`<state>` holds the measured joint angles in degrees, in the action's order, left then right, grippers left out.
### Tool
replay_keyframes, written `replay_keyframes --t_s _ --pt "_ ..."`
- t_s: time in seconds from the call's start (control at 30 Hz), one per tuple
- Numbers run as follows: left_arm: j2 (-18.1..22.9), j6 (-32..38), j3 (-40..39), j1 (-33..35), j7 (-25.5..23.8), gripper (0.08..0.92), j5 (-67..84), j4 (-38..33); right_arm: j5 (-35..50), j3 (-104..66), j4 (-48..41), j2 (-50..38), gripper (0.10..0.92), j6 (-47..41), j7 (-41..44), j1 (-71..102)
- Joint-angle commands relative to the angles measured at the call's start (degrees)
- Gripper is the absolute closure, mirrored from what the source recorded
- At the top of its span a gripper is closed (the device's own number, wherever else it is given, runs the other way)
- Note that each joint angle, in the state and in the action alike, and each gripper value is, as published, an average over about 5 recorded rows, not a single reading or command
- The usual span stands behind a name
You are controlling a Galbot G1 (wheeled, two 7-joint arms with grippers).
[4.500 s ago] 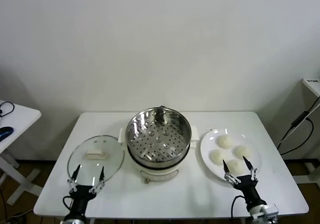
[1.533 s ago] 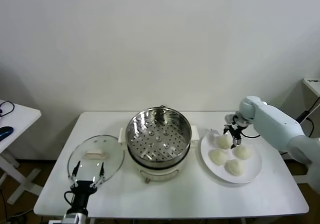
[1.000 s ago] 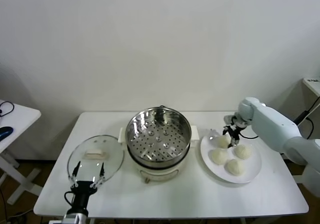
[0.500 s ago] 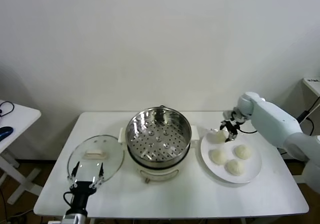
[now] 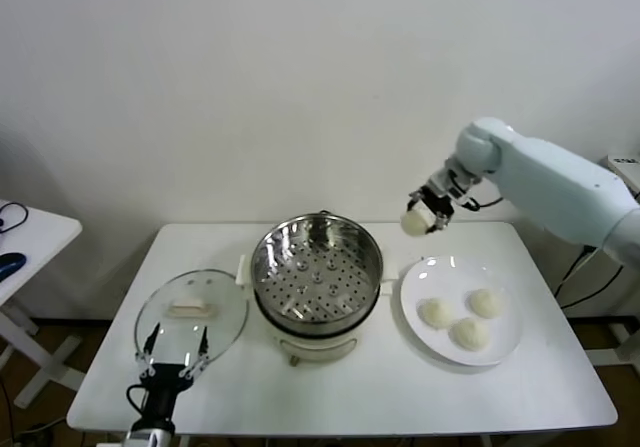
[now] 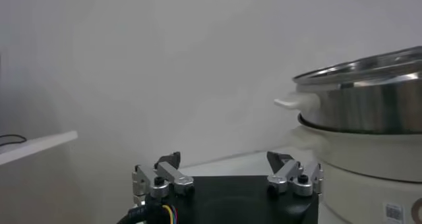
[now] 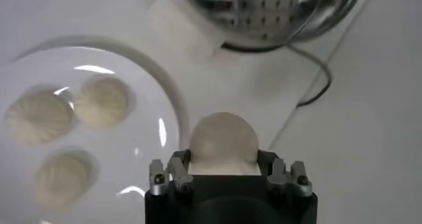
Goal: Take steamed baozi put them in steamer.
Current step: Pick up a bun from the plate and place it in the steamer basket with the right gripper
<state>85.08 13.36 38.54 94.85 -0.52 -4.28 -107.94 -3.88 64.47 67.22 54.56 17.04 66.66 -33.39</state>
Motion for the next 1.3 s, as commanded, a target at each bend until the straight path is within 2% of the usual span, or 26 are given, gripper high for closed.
replay_keyframes --t_s 0.03,0.27,0.67,1.03,1.3 --pt "0.07 -0.13 -0.38 0.17 0.05 0.177 -0.55 -0.13 0.73 5.61 11.70 1.72 0.358 2.84 0.42 -12.37" --pt "0.25 0.19 -1.04 0.95 0.06 0.177 -1.21 -0.60 -3.87 4.70 11.92 9.21 0.363 4.26 0.45 -9.04" --pt "0.16 0.11 -0.42 2.14 -0.15 0.177 -1.00 -1.29 -16.96 2.41 3.07 22.23 0.372 8.51 -0.05 6.57" --pt "0.00 0.13 0.08 2.50 -0.33 0.177 -1.13 -1.28 -27.32 -1.49 -5.48 25.50 0.372 12.35 -1.07 13.46" --pt "-0.07 0.17 0.29 2.38 -0.34 0.177 -1.02 -0.91 -29.89 -3.03 -8.41 25.71 0.372 13.88 -1.23 14.37"
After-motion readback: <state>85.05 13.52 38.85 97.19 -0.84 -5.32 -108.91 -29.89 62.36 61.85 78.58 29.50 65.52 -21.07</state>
